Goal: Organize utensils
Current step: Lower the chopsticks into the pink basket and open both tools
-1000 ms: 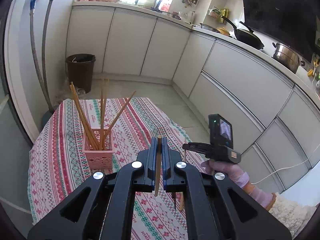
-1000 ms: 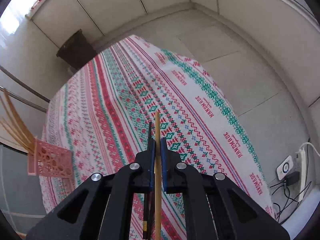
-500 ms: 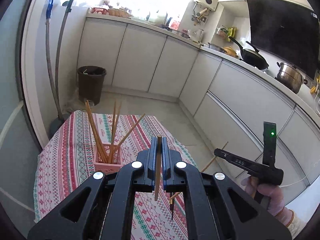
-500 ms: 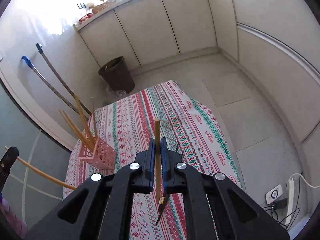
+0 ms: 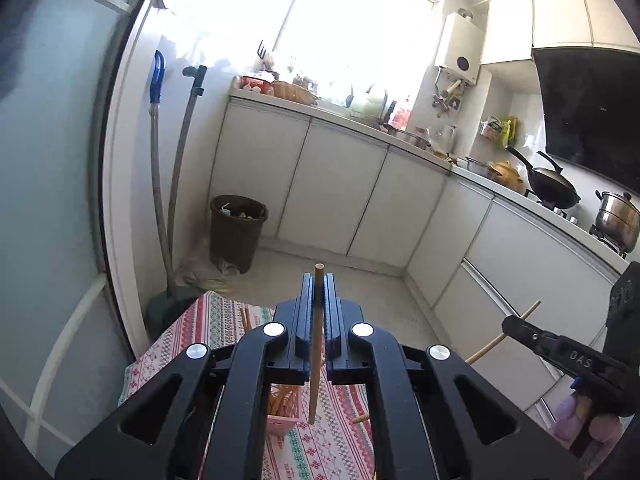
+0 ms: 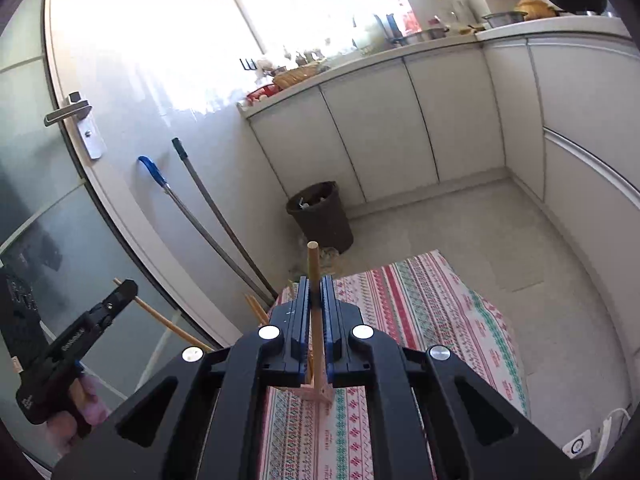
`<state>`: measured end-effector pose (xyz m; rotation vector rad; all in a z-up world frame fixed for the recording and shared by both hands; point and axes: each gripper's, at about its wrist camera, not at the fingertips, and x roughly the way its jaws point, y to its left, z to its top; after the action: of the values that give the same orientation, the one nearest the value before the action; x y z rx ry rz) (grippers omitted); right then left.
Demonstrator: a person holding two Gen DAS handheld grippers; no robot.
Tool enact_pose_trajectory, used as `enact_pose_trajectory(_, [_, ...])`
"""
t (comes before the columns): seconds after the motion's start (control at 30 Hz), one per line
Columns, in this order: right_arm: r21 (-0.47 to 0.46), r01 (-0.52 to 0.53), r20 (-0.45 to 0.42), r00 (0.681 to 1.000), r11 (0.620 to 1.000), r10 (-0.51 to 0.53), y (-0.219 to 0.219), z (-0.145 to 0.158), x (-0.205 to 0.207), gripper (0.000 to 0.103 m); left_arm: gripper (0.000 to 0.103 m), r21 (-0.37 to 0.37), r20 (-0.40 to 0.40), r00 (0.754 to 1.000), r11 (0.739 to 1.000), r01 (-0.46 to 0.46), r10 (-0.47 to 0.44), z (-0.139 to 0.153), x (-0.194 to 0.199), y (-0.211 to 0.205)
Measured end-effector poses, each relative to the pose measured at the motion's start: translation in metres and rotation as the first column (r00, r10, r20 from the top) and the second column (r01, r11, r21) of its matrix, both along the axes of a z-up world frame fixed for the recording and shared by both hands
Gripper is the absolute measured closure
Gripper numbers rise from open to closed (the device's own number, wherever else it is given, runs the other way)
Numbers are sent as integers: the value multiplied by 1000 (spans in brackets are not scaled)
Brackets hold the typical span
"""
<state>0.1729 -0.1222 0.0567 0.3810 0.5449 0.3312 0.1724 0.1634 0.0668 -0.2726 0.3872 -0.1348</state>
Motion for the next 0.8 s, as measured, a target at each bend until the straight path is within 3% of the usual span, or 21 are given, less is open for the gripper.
enact_pose_trajectory(0.2, [21, -22, -3, 1000, 1000, 22, 15, -7, 15, 97, 99, 0, -17, 997, 997, -77, 77, -15, 26, 12])
enact_pose_trajectory(0.4, [16, -26, -35, 999, 1000, 27, 26, -22, 30, 97, 98, -19, -76, 992, 994, -104, 103, -37, 57, 22])
enact_pose_trajectory(0.5, [12, -28, -51, 998, 1000, 29, 29, -26, 35, 97, 97, -37, -148, 984, 993, -108, 102, -54, 70, 24])
enact_pose_trajectory(0.63, [11, -22, -67, 997, 1000, 22, 31, -32, 41, 97, 79, -64, -148, 981, 988, -139, 129, -52, 60, 36])
enact_pose_trajectory(0.8, [13, -5, -84, 996, 1000, 6, 37, -41, 51, 97, 69, -85, -101, 983, 983, -164, 155, -40, 35, 44])
